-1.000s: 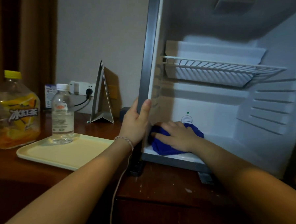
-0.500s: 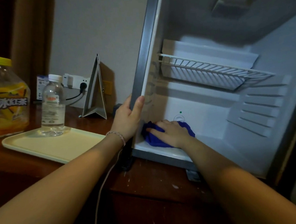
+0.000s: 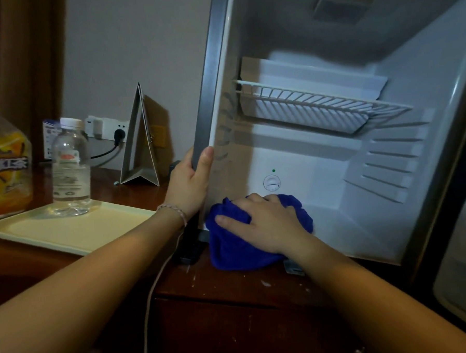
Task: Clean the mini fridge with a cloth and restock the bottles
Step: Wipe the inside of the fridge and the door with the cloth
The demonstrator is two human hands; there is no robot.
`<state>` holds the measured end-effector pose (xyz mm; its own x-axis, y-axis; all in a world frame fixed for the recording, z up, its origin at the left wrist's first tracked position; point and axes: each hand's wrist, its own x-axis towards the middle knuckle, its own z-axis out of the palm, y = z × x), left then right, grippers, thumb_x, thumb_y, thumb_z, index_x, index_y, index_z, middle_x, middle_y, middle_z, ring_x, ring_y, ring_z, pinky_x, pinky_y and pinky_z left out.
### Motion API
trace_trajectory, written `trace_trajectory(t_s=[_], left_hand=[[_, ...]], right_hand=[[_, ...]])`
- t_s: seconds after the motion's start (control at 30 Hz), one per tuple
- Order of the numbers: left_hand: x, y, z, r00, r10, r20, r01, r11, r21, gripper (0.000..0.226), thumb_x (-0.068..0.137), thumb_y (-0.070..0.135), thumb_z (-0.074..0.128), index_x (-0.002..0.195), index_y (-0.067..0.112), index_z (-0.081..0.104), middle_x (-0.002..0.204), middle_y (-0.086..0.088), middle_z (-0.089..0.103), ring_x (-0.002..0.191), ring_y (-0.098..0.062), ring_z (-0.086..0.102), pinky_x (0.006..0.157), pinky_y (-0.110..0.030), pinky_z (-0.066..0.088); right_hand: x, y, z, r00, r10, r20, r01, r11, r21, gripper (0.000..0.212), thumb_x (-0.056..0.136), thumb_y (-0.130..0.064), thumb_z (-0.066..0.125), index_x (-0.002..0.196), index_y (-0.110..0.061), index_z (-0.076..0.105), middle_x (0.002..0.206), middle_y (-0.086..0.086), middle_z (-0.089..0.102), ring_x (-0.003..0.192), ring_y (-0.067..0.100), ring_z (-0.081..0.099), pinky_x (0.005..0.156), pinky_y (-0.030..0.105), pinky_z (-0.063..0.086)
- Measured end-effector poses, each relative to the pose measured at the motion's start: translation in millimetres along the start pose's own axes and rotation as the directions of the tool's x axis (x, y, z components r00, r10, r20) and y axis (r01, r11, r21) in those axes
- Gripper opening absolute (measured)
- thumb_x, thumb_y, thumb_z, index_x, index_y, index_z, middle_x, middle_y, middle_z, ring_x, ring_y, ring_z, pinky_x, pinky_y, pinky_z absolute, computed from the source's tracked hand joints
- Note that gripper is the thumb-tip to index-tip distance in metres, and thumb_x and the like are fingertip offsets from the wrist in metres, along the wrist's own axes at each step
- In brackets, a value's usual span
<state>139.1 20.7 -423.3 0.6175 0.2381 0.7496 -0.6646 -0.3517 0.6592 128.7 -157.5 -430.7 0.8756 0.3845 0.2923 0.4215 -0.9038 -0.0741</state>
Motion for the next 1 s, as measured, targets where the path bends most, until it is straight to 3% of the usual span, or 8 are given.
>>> trace_trajectory(t_s=[0.07, 0.23, 0.43, 0.53, 0.67, 0.83, 0.93, 1.0], left_hand=[[1, -1, 0, 1.000, 0.011, -0.009, -0.011, 1.000, -0.003, 0.036, 0.103, 0.045, 0.040, 0.112, 0.018, 0.060, 0.086, 0.006, 0.066, 0.079, 0.002, 0.062, 0.072, -0.015, 0.049], [1, -4, 0, 1.000, 0.023, -0.004, -0.023, 1.000, -0.019, 0.038, 0.102, 0.046, 0.041, 0.109, 0.015, 0.061, 0.091, -0.008, 0.069, 0.085, -0.013, 0.065, 0.077, -0.028, 0.052], [3, -5, 1, 0.999, 0.028, -0.021, -0.028, 1.000, -0.005, 0.025, 0.102, 0.044, 0.042, 0.100, 0.025, 0.058, 0.079, 0.011, 0.063, 0.074, 0.005, 0.060, 0.067, -0.010, 0.045], [3, -5, 1, 0.999, 0.036, -0.027, -0.036, 0.999, 0.009, 0.029, 0.101, 0.047, 0.041, 0.099, 0.023, 0.059, 0.078, 0.007, 0.063, 0.071, 0.000, 0.061, 0.067, -0.018, 0.048], [1, -5, 0, 1.000, 0.013, -0.009, -0.013, 1.000, -0.004, 0.037, 0.100, 0.052, 0.041, 0.108, 0.022, 0.060, 0.095, -0.006, 0.070, 0.087, -0.016, 0.067, 0.081, -0.044, 0.057], [0, -5, 1, 1.000, -0.009, -0.025, 0.009, 1.000, -0.004, 0.023, 0.100, 0.052, 0.042, 0.109, 0.037, 0.057, 0.098, 0.008, 0.070, 0.090, -0.005, 0.067, 0.085, -0.042, 0.057], [-1, -2, 1, 0.999, -0.033, -0.022, 0.033, 0.999, -0.016, 0.026, 0.100, 0.053, 0.043, 0.112, 0.035, 0.057, 0.098, 0.011, 0.069, 0.091, -0.003, 0.067, 0.085, -0.039, 0.057], [-2, 0, 2, 0.998, -0.049, -0.033, 0.048, 0.998, -0.038, 0.026, 0.099, 0.053, 0.044, 0.112, 0.035, 0.057, 0.099, 0.013, 0.068, 0.093, -0.002, 0.066, 0.086, -0.037, 0.057]], right_hand=[[8, -2, 3, 1.000, 0.019, -0.005, -0.019, 1.000, -0.009, 0.075, 0.081, -0.091, 0.019, 0.142, -0.051, 0.039, 0.147, -0.010, 0.043, 0.138, 0.033, 0.032, 0.106, 0.072, 0.024], [42, 2, 4, 0.996, 0.076, 0.042, -0.075, 0.997, -0.013, 0.062, 0.086, -0.084, 0.025, 0.139, -0.057, 0.036, 0.149, -0.008, 0.039, 0.139, 0.036, 0.029, 0.102, 0.068, 0.025], [72, 21, 8, 0.993, 0.103, 0.052, -0.104, 0.994, 0.017, 0.053, 0.089, -0.079, 0.030, 0.135, -0.055, 0.042, 0.145, -0.004, 0.041, 0.140, 0.038, 0.027, 0.106, 0.070, 0.022], [78, 30, 10, 0.995, 0.098, 0.019, -0.099, 0.994, 0.053, 0.052, 0.091, -0.075, 0.034, 0.140, -0.057, 0.035, 0.147, -0.003, 0.041, 0.140, 0.039, 0.028, 0.105, 0.071, 0.021], [75, 45, 8, 0.999, 0.045, -0.015, -0.043, 0.995, 0.091, 0.058, 0.099, -0.055, 0.042, 0.150, -0.058, 0.016, 0.157, -0.008, 0.028, 0.143, 0.037, 0.026, 0.105, 0.073, 0.022], [70, 55, 9, 0.999, -0.004, -0.031, 0.008, 0.993, 0.121, 0.047, 0.100, -0.032, 0.045, 0.137, -0.060, 0.045, 0.146, -0.009, 0.038, 0.133, 0.034, 0.037, 0.102, 0.061, 0.037], [58, 53, 6, 0.999, 0.051, -0.003, -0.051, 0.994, 0.093, 0.040, 0.101, -0.037, 0.039, 0.132, -0.060, 0.051, 0.134, -0.007, 0.042, 0.129, 0.034, 0.037, 0.101, 0.061, 0.038], [44, 46, 0, 0.995, 0.097, 0.033, -0.098, 0.993, 0.062, 0.037, 0.101, -0.048, 0.032, 0.132, -0.059, 0.048, 0.140, -0.005, 0.038, 0.135, 0.034, 0.030, 0.105, 0.063, 0.030]])
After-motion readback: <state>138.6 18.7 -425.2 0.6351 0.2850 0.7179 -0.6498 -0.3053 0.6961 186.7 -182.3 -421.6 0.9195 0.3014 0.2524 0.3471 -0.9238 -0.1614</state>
